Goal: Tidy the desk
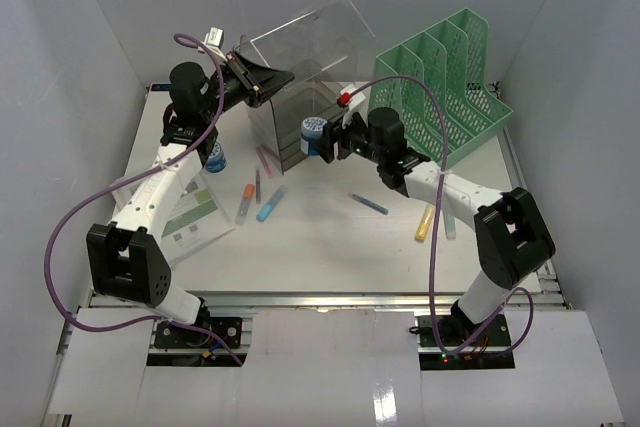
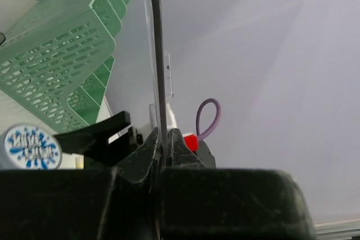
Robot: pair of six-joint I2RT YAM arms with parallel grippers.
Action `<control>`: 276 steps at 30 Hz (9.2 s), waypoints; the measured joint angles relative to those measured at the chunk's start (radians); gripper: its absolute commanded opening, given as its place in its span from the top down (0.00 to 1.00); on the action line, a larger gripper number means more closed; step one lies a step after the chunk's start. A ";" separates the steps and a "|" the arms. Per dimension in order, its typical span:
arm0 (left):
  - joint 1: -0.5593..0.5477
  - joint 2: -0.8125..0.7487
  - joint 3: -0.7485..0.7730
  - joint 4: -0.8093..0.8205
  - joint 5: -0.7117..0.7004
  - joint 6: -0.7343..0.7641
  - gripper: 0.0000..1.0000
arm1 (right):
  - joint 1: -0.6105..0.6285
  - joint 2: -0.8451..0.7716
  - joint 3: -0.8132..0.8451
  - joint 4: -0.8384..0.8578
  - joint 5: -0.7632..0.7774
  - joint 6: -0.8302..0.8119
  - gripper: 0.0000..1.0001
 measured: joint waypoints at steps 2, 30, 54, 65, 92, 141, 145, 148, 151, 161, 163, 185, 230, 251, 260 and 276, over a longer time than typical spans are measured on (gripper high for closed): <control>0.000 0.001 0.002 -0.001 0.000 -0.009 1.00 | -0.011 0.017 0.057 -0.001 0.010 -0.003 0.74; 0.006 0.020 0.021 -0.013 -0.009 -0.025 1.00 | 0.092 0.367 0.380 0.376 0.253 -0.224 0.10; 0.006 0.020 0.015 0.007 -0.013 -0.045 1.00 | -0.189 0.070 0.175 0.218 -0.346 -0.335 0.43; 0.006 0.009 -0.014 -0.014 -0.029 -0.035 0.40 | -0.203 0.157 0.361 0.238 -0.307 -0.184 0.42; 0.005 -0.578 -0.594 -0.402 -0.580 0.507 0.13 | -0.203 0.164 0.381 0.260 -0.300 -0.069 0.41; 0.157 0.353 -0.128 -0.408 -1.006 1.060 0.37 | -0.203 0.192 0.383 0.262 -0.301 -0.045 0.37; 0.158 0.355 -0.128 -0.406 -0.985 1.036 0.59 | -0.203 0.192 0.383 0.262 -0.301 -0.045 0.37; 0.161 0.354 -0.128 -0.406 -0.975 1.021 0.70 | -0.203 0.192 0.383 0.262 -0.300 -0.045 0.37; 0.165 0.344 -0.135 -0.408 -0.956 1.000 0.82 | -0.203 0.192 0.383 0.262 -0.301 -0.045 0.37; 0.163 -0.044 -0.397 -0.368 -0.722 0.851 1.00 | -0.202 0.192 0.383 0.262 -0.301 -0.043 0.37; 0.158 -0.153 -0.455 -0.327 -0.662 0.807 1.00 | -0.202 0.192 0.383 0.261 -0.300 -0.041 0.37; -0.274 -0.254 -0.787 0.387 -0.578 0.377 1.00 | -0.198 0.192 0.385 0.257 -0.299 -0.024 0.37; -0.489 0.543 -0.144 0.983 -1.180 1.378 1.00 | -0.183 0.186 0.454 0.178 -0.313 -0.023 0.37; -0.422 0.604 -0.061 0.875 -1.254 1.374 0.78 | -0.182 0.186 0.454 0.178 -0.314 -0.011 0.37; -0.418 0.586 -0.126 0.855 -1.226 1.312 0.14 | -0.181 0.186 0.454 0.178 -0.314 -0.004 0.37; -0.449 0.328 -0.330 0.796 -1.088 1.170 0.17 | -0.181 0.168 0.452 0.178 -0.313 -0.002 0.37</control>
